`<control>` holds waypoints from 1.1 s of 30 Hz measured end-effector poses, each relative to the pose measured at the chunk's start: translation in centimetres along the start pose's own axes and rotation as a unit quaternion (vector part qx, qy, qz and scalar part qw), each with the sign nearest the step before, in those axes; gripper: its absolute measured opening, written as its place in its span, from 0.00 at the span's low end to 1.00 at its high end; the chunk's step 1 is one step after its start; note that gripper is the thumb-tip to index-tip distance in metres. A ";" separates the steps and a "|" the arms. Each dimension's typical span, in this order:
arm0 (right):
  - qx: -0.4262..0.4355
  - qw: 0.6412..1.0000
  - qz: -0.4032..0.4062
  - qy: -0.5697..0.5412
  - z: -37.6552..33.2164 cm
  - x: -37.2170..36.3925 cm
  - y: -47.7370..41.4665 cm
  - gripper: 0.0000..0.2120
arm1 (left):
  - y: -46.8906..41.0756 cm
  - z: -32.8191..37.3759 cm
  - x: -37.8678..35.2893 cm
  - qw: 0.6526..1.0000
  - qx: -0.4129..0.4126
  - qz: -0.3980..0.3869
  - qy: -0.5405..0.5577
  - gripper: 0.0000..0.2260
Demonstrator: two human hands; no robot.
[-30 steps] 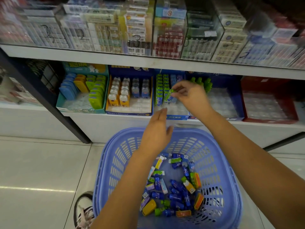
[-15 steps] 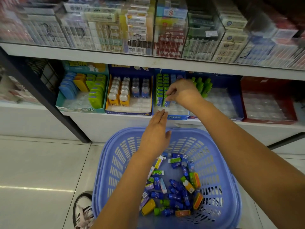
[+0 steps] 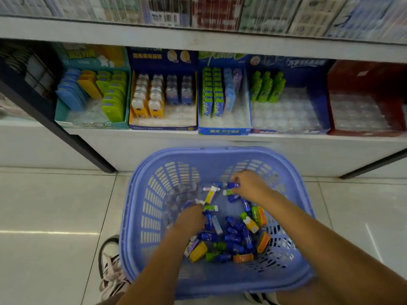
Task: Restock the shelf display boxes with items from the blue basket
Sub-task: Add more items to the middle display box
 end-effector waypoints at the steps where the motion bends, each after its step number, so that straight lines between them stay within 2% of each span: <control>1: -0.009 1.000 -0.007 0.026 0.9 -1.5 -0.8 0.16 | -0.2 -0.6 -1.1 1.000 0.012 -0.022 -0.011 0.17; 5: -0.013 0.994 -0.040 0.100 2.7 -6.3 -4.1 0.22 | -1.4 -1.2 -3.1 0.999 0.005 -0.023 -0.039 0.23; 10: -0.009 0.981 -0.045 0.188 4.0 -9.7 -5.9 0.19 | -3.0 -1.5 -4.3 0.998 0.016 0.010 -0.067 0.17; 13: -0.017 0.981 -0.010 0.194 4.1 -10.1 -6.1 0.16 | -4.7 -1.4 -3.2 0.998 0.013 0.029 -0.047 0.17; 15: -0.006 0.980 -0.004 0.200 4.0 -10.0 -6.3 0.15 | -5.9 -0.7 -2.9 0.999 0.008 0.015 -0.051 0.16; 18: 0.012 0.983 -0.008 0.185 4.4 -9.3 -6.2 0.12 | -7.6 0.0 -3.5 0.995 0.016 -0.021 -0.100 0.15; 21: 0.017 0.989 -0.022 0.146 5.0 -8.2 -5.9 0.13 | -8.4 0.4 -4.3 0.988 0.012 0.004 -0.152 0.17; 23: -0.023 0.999 -0.002 0.033 5.5 -6.9 -5.5 0.12 | -8.5 0.5 -4.6 0.983 0.025 0.024 -0.180 0.18; 25: -0.072 0.987 0.023 -0.142 6.0 -5.5 -4.6 0.10 | -8.7 0.7 -4.7 0.978 0.046 0.031 -0.199 0.18; 27: -0.113 0.932 0.002 -0.343 6.1 -4.8 -3.2 0.09 | -8.9 1.0 -4.5 0.975 0.057 0.026 -0.212 0.17; 29: -0.131 0.846 -0.024 -0.517 5.8 -4.4 -1.4 0.08 | -9.2 1.1 -4.1 0.973 0.050 0.024 -0.222 0.16; 31: -0.128 0.800 -0.016 -0.585 5.7 -3.6 -0.1 0.07 | -9.3 0.9 -3.6 0.973 0.043 0.024 -0.226 0.15; 33: -0.122 0.785 -0.005 -0.607 6.0 -3.0 0.7 0.06 | -9.4 0.6 -3.5 0.971 0.042 0.022 -0.233 0.14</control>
Point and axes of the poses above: each hand's wrist, its own y-axis away from the middle knuckle, its own x-axis out of the back of the hand, z = x × y, the point moved 7 cm from there along -y, towards the middle knuckle, and after that the axes turned 1 degree about -z, right-handed, at the moved point
